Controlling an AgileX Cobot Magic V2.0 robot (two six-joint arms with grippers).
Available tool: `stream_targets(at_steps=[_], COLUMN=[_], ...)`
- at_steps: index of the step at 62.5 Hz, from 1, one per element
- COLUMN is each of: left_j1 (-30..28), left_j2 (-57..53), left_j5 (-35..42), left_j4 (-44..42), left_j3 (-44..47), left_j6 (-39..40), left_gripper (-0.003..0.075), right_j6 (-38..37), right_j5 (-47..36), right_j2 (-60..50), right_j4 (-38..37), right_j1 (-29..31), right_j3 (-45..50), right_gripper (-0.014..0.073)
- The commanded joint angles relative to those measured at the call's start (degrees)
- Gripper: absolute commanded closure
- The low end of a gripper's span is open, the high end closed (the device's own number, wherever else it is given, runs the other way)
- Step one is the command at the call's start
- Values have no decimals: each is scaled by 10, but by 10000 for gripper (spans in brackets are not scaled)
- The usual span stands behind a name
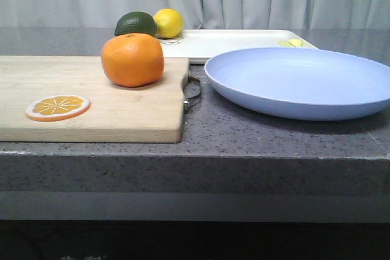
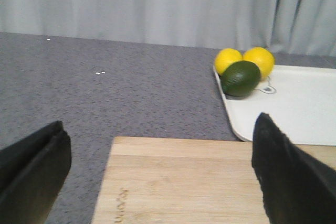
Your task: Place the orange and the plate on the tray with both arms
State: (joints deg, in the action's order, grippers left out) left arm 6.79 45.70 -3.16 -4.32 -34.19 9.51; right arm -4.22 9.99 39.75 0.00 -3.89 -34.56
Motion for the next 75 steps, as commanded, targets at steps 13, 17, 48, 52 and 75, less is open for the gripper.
stream_targets(at_steps=[13, 17, 48, 52, 75], left_j1=[160, 189, 284, 284, 284], left_j2=[169, 217, 493, 512, 557], left_j5=[-50, -105, -462, -498, -576], left_j4=[5, 4, 8, 9, 38], left_j3=[-185, -240, -555, -575, -598], left_j6=[4, 4, -57, -59, -75], left_gripper=[38, 38, 38, 38, 58], right_j6=[-1, -1, -1, -1, -1], right_j5=[-48, -47, -47, -47, -50], right_j2=[1, 1, 1, 1, 1], right_j4=[0, 0, 0, 0, 0], right_j1=[2, 2, 2, 2, 2], right_j3=[-22, -22, -22, -22, -22], right_gripper=[-49, -49, -49, -49, -49])
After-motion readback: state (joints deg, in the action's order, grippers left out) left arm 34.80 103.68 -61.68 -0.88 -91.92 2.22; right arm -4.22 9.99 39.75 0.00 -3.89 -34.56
